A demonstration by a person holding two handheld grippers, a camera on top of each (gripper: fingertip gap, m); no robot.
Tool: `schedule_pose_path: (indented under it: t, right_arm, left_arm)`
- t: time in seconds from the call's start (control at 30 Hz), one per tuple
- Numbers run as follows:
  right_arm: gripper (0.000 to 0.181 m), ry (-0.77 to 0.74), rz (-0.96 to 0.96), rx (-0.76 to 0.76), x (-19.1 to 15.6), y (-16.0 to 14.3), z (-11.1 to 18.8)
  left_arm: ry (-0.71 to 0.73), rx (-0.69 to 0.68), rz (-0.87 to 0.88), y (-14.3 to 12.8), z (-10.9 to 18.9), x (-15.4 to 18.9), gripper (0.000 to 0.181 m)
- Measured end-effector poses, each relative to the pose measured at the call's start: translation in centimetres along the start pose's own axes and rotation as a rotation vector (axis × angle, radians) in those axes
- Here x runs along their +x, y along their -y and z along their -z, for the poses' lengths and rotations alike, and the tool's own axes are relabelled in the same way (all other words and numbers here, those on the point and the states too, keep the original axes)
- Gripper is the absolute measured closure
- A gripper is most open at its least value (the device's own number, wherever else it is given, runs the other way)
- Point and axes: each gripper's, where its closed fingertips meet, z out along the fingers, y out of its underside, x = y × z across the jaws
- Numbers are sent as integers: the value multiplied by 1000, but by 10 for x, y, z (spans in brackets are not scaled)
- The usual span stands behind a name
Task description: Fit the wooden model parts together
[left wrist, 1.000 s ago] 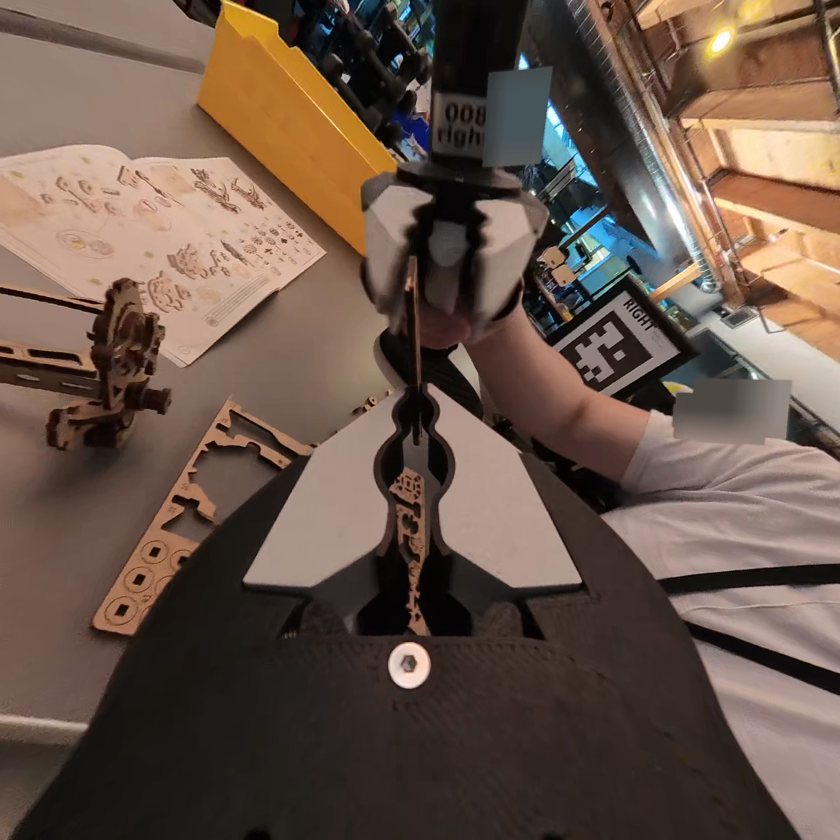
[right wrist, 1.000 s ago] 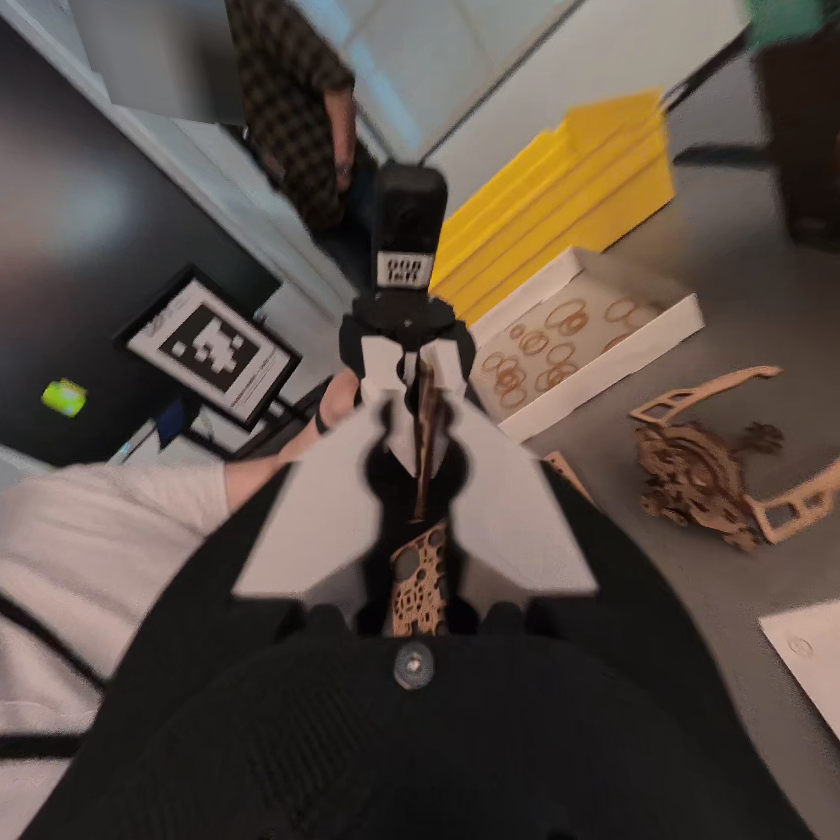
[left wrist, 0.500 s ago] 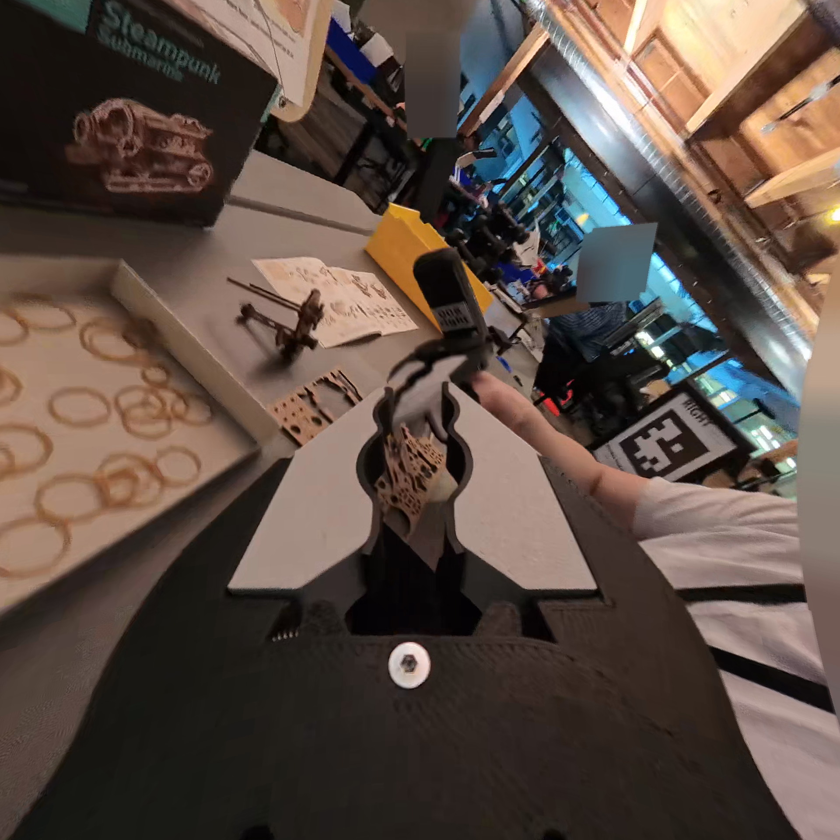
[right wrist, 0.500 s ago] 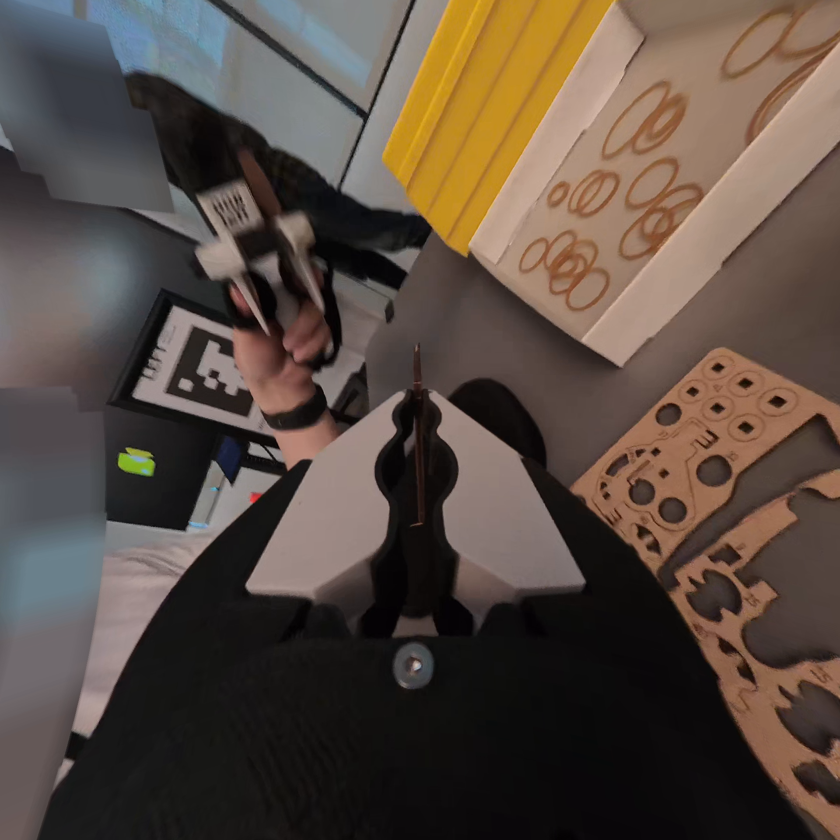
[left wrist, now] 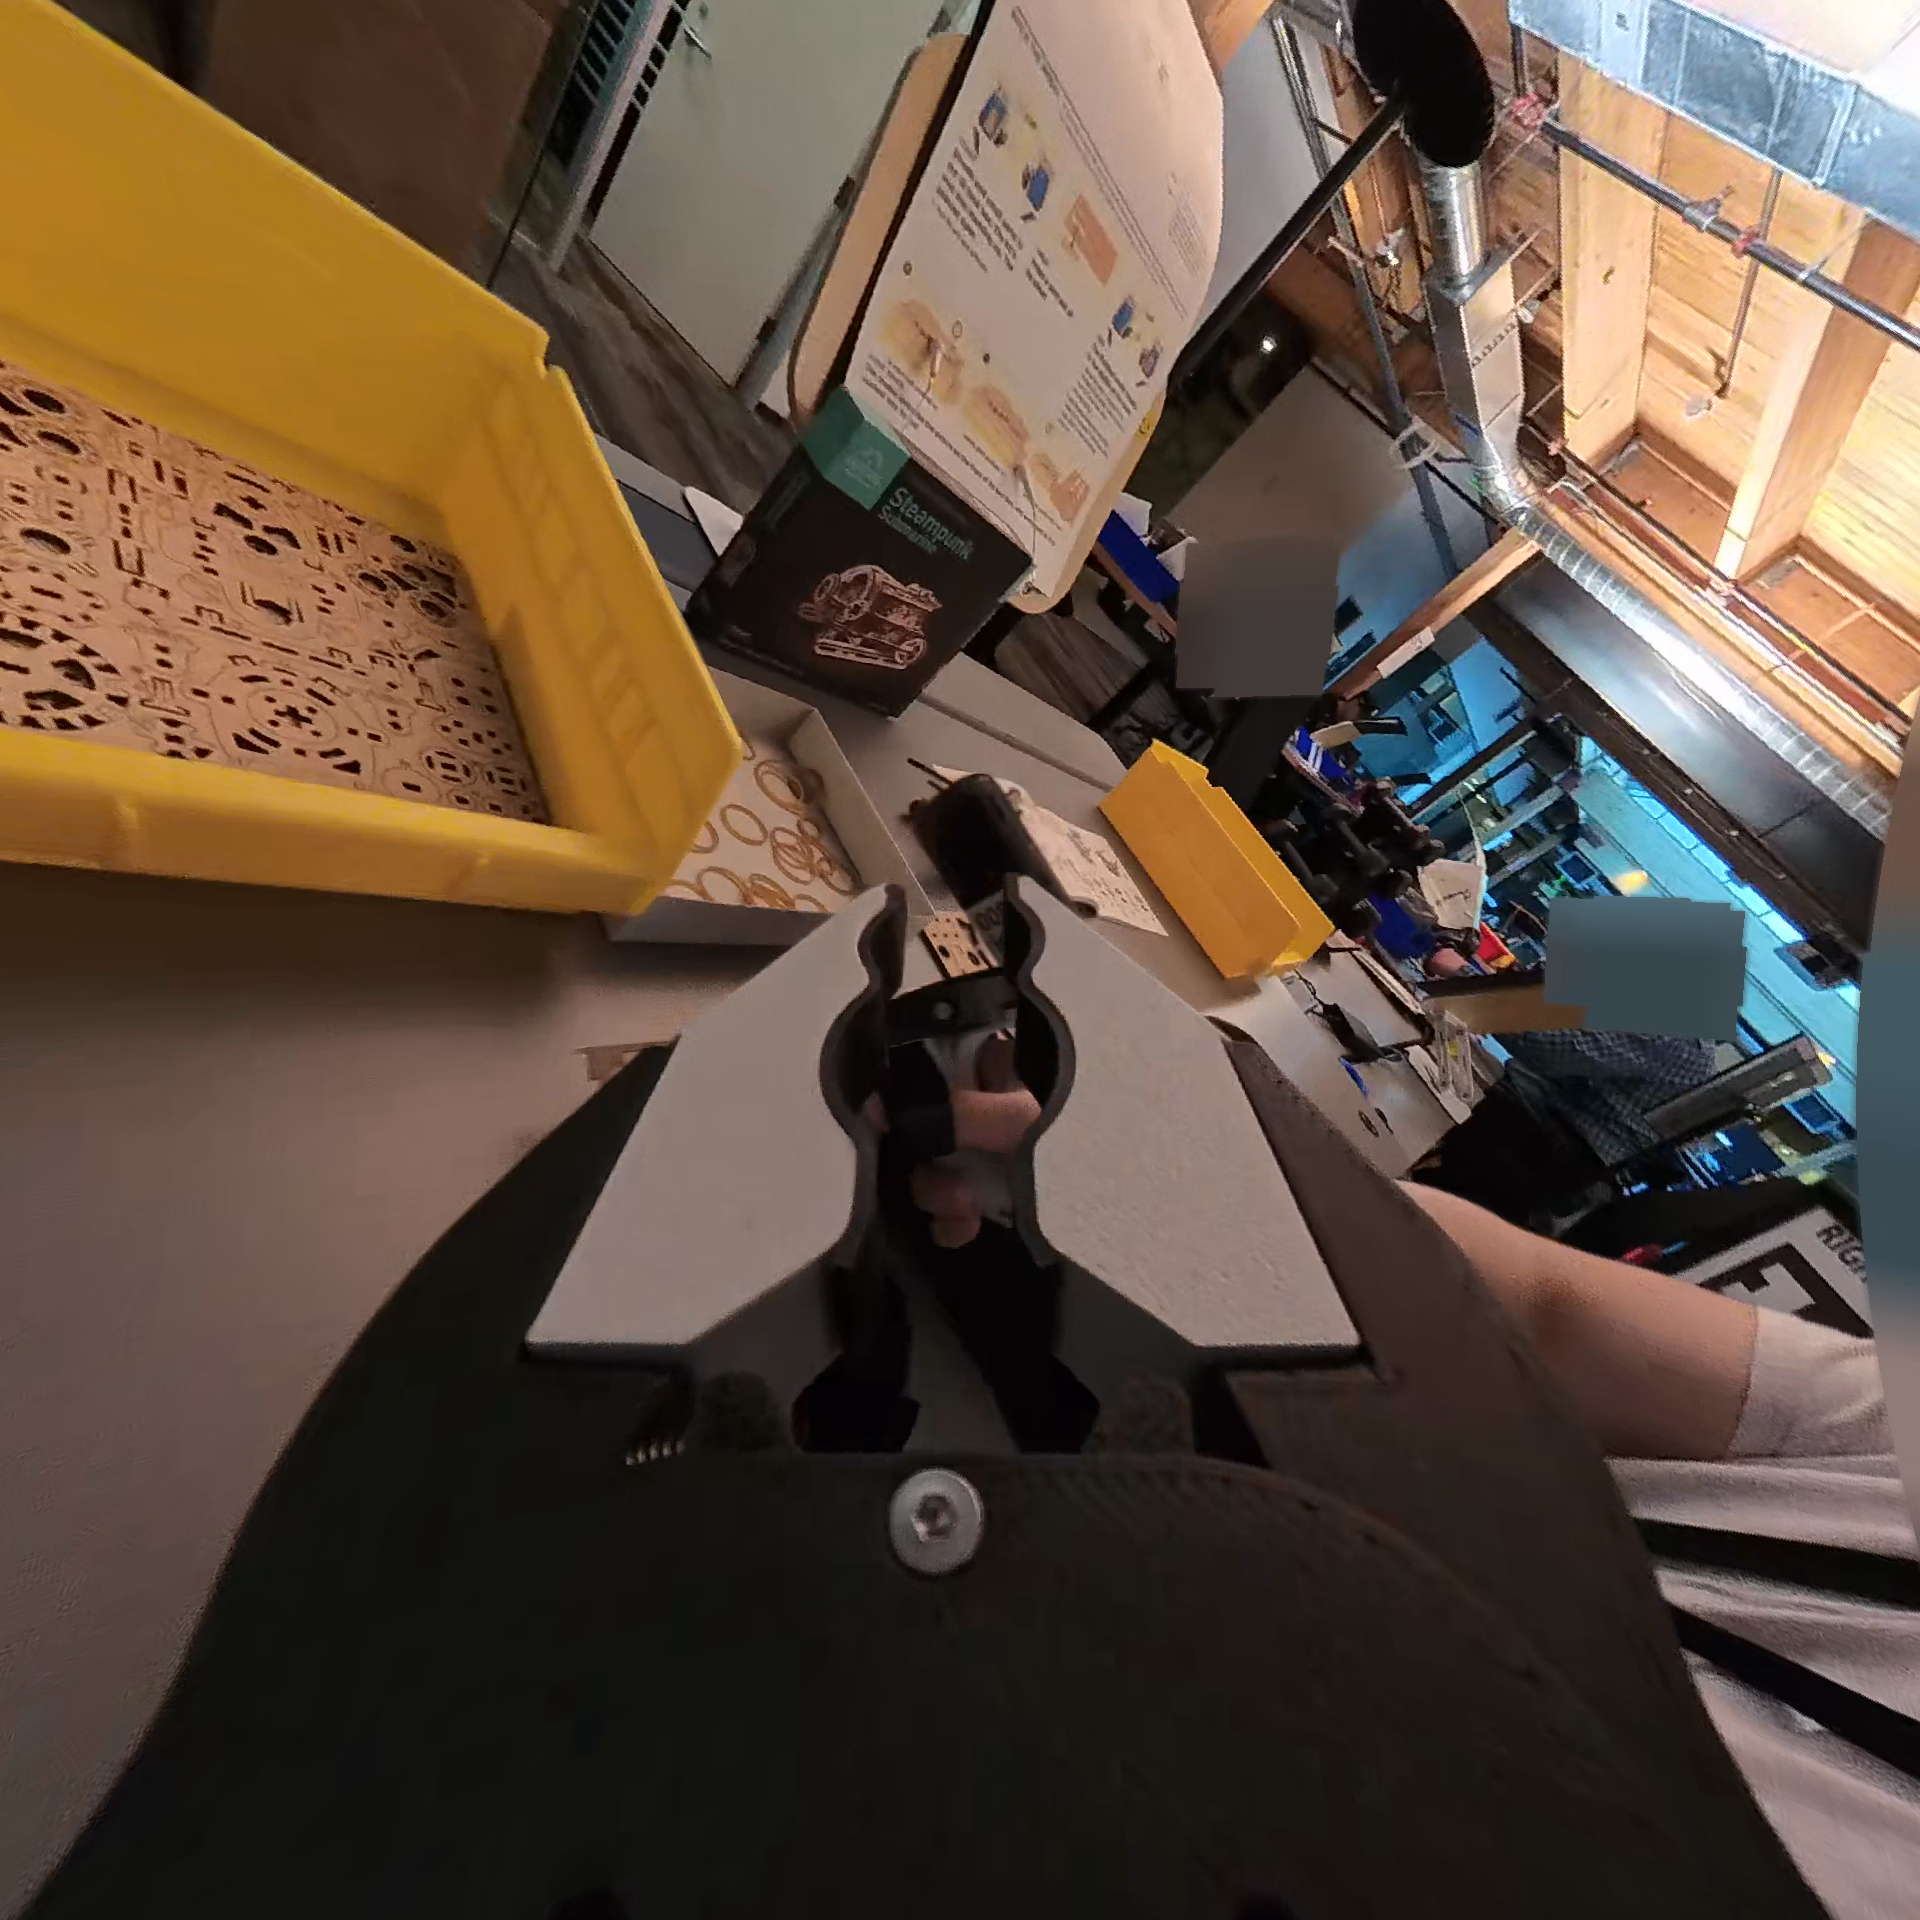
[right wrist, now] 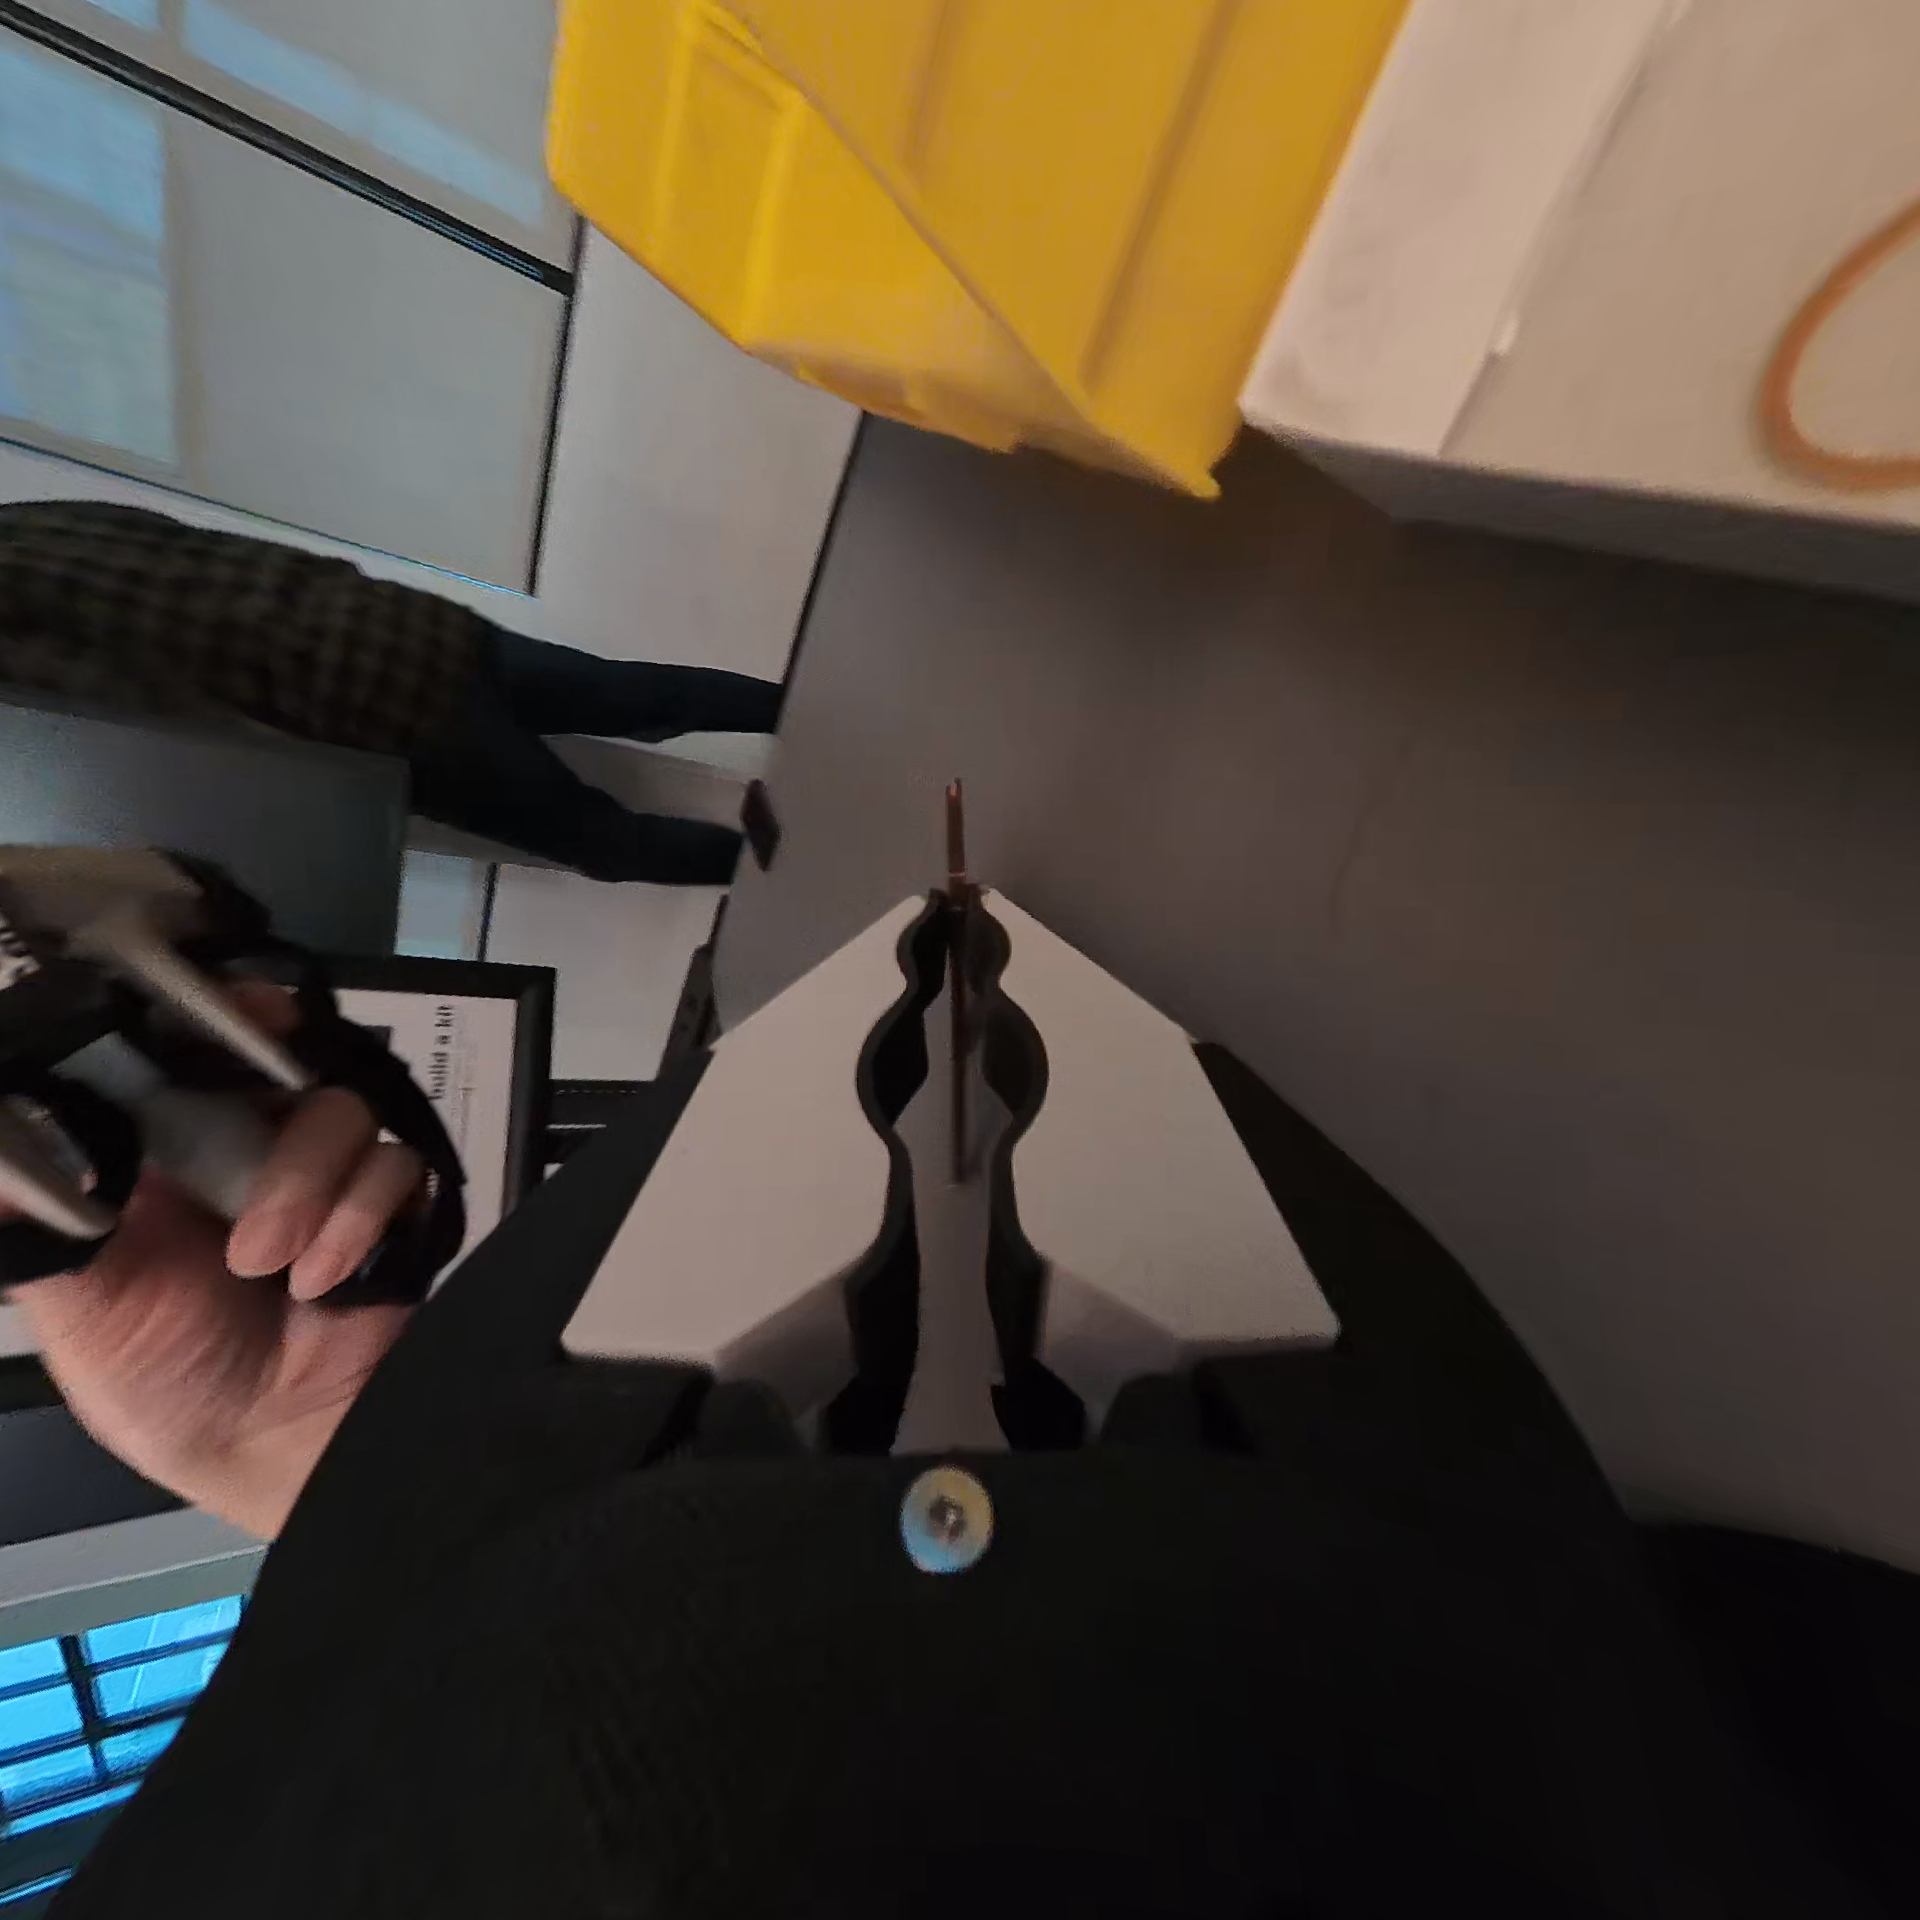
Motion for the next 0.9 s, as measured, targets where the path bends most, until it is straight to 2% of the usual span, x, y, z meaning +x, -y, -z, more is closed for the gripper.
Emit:
schedule_pose_path:
  t: [0.3,0.37,0.4,0.53,0.67,0.9]
  right_arm:
    - [180,-35,9,7,5,3,1]
    - [175,-38,15,-25,6,-1,-2]
    - [166,-50,28,-31,6,-1,-2]
    - [156,-136,196,-1,6,5,5]
    - [149,-185,321,-28,6,2,12]
    - [145,-244,484,-69,13,8,30]
  left_arm:
    - [-117,-18,33,-17,-4,12,166]
    - [-119,-25,37,-18,-7,12,166]
    - [-125,-31,39,-19,-8,13,168]
    - [-158,-38,48,-20,-12,21,171]
    - [-132,-61,35,-22,-18,23,168]
    - [-103,-95,37,-32,-34,24,163]
